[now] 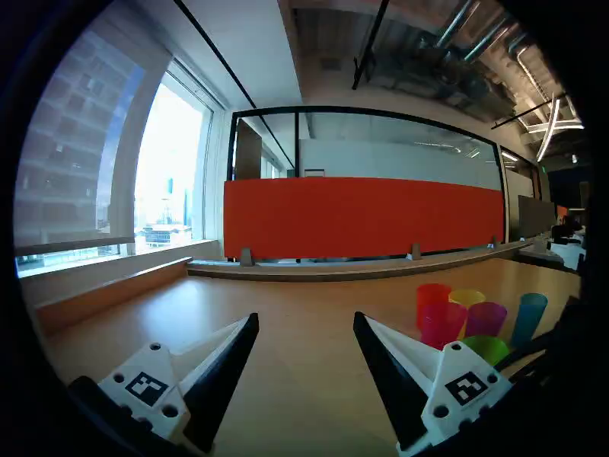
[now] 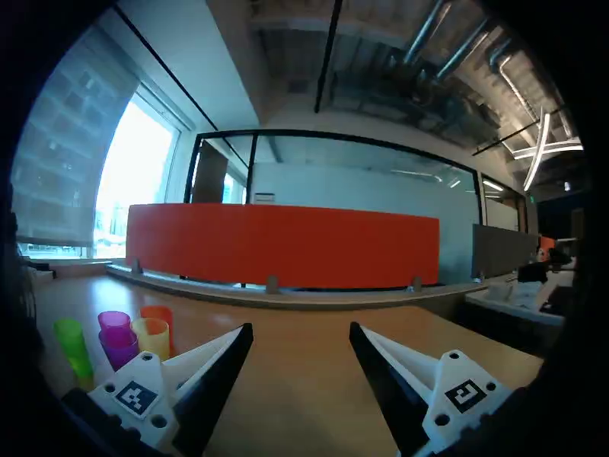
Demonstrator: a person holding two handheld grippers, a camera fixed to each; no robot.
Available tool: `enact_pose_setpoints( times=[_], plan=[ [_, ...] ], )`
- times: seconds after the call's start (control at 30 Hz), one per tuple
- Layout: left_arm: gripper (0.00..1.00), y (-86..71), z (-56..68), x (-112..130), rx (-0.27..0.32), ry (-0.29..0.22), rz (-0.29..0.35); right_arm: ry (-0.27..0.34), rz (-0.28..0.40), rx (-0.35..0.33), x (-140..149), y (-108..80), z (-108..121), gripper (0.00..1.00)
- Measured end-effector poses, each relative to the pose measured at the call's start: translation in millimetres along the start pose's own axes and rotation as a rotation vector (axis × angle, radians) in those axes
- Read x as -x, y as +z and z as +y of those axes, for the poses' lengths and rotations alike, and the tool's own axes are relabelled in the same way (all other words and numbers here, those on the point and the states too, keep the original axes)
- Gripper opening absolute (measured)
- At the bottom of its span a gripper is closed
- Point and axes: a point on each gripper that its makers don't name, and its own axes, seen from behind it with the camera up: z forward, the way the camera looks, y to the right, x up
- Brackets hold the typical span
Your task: Pour water
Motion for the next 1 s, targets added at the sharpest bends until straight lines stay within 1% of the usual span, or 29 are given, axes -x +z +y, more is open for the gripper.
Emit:
enact_pose_setpoints(
  times=[0.17,0.27,0.5,1.0],
  plan=[
    [0.92,-0.2,-0.2,0.1,0.0,0.0,0.0,-0.002,-0.024,0.004,10.4,1.8,1.0,0.98],
    [0.92,-0.2,-0.2,0.1,0.0,0.0,0.0,0.005,-0.038,0.015,16.4,3.1,5.5,0.98],
    [0.92,0.0,0.0,0.1,0.0,0.0,0.0,0.048,-0.056,0.019,26.3,3.5,12.8,0.98],
    [0.92,-0.6,-0.3,-0.1,0.0,0.0,0.0,0.053,-0.062,-0.002,24.1,3.5,9.3,0.98]
  ],
)
